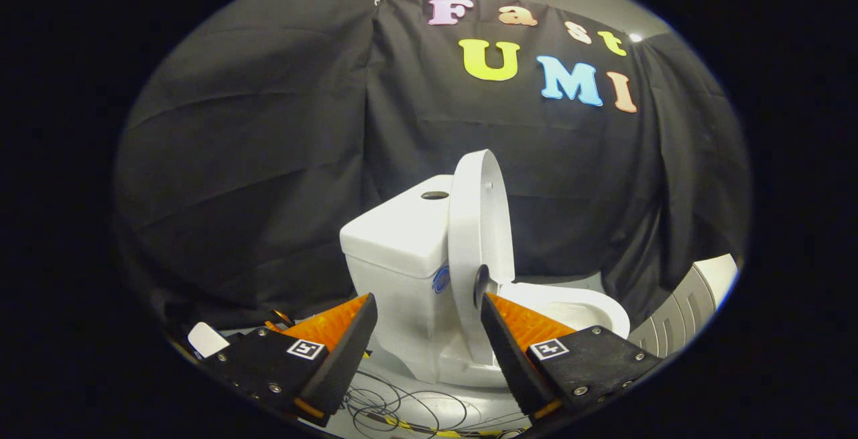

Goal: Open the toilet lid.

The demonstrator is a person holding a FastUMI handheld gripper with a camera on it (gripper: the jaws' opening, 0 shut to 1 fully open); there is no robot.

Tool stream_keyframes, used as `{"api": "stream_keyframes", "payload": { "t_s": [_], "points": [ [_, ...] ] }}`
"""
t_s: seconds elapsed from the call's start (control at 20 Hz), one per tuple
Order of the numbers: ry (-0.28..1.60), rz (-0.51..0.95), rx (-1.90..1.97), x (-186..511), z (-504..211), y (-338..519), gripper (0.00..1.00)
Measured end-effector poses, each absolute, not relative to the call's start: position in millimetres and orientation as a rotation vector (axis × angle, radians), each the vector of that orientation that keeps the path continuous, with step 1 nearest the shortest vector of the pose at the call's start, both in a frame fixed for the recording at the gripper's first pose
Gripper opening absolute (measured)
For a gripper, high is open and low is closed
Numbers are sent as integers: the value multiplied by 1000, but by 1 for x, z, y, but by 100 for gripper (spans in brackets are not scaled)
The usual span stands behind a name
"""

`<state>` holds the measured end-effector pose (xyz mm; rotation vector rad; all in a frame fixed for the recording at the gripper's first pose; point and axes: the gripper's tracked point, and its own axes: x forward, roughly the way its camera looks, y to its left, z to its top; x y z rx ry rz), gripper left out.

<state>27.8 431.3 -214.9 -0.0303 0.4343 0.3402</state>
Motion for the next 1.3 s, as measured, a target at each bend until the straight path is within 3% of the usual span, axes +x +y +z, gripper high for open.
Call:
{"api": "stream_keyframes", "payload": {
  "t_s": [0.45,0.95,1.3],
  "points": [
    [206,459,19,31,-160,336,95],
    [117,332,-58,69,-122,139,95],
    [71,296,5,54,-107,46,95]
  ]
}}
